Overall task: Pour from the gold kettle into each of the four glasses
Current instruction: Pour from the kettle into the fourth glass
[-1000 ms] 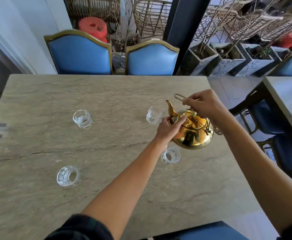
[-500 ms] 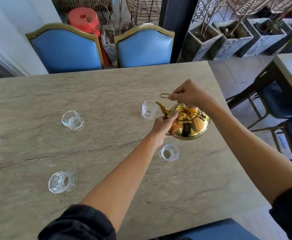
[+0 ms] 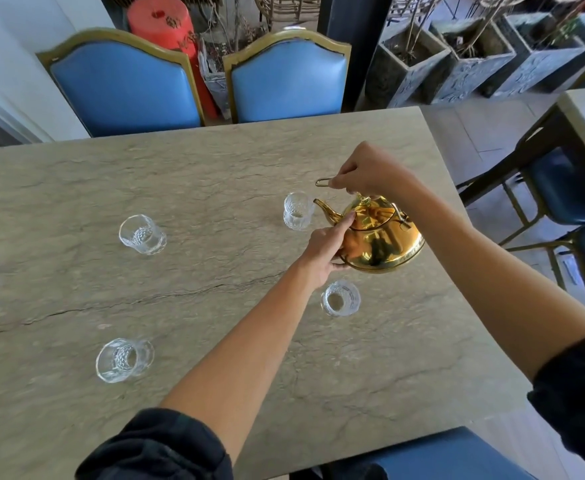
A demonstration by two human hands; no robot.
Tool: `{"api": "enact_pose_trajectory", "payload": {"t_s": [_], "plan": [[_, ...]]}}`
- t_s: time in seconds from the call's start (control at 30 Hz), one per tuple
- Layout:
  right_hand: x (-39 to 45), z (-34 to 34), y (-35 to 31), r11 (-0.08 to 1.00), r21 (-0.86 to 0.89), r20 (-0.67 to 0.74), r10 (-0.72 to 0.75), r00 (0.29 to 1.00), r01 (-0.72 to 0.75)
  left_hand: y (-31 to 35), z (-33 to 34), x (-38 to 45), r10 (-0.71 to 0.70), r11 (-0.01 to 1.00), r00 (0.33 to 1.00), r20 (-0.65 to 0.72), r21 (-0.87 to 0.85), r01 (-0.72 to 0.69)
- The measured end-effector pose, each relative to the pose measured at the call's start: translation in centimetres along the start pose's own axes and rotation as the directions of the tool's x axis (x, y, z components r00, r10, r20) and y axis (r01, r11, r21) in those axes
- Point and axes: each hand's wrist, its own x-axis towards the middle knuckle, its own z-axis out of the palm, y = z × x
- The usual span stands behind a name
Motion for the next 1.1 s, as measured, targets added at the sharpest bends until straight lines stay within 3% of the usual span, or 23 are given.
{"api": "enact_pose_trajectory", "payload": {"t_s": [1.1], "plan": [[0.3,0.3,-1.7,0.998,-0.059,0.009,-0.003,1.000,0.004,0.5,-0.6,-1.2,-0.013,0.999,1.000,0.008,-0.032,0.013]]}}
